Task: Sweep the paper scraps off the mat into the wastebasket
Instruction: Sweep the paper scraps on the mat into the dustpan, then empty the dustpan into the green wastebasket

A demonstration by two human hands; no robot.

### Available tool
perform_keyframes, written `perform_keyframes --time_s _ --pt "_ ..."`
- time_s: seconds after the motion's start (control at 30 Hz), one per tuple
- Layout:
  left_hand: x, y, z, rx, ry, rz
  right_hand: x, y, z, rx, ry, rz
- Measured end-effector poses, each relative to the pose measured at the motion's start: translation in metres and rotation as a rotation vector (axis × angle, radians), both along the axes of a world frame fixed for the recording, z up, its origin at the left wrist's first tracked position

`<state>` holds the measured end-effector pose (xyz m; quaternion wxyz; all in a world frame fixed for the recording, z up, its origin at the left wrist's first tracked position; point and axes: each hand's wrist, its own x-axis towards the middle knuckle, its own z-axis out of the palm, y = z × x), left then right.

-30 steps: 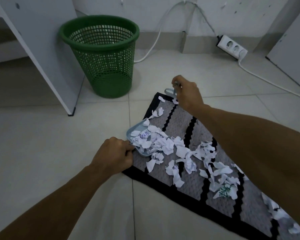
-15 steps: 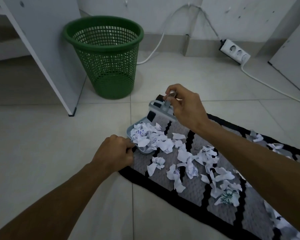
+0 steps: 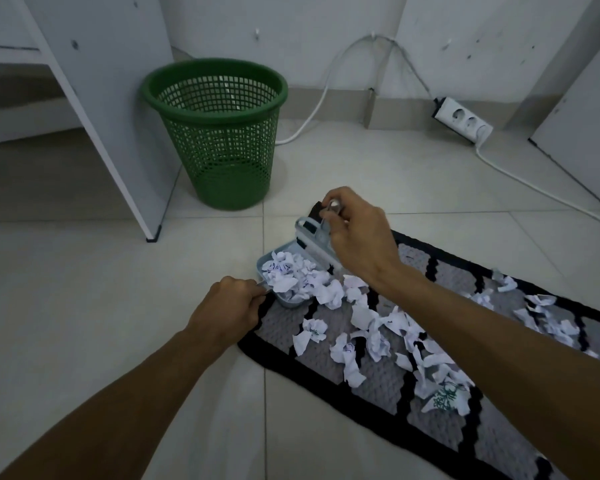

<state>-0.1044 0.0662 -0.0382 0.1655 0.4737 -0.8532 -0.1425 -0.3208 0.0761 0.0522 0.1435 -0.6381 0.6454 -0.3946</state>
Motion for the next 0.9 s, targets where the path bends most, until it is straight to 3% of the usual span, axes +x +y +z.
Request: perform_keyframes --time_s 0.17,0.5,0.83,0.9 --pt "-0.005 -0.006 0.017 -0.015 0.122 0.043 -0.025 -0.009 0.039 -0.158 -0.172 -0.148" --pt "0.009 -0.047 0.133 -0.158 0.392 0.154 -0.052 -0.028 0.098 -0.287 -0.199 -0.280" --pt "0.056 -0.131 0.214 -0.276 0.438 0.284 0.002 -0.062 0.096 -0.232 -0.193 -0.223" --pt "0.063 -0.154 0.220 -0.292 0.367 0.317 0.011 -0.066 0.086 -0.206 -0.205 -0.220"
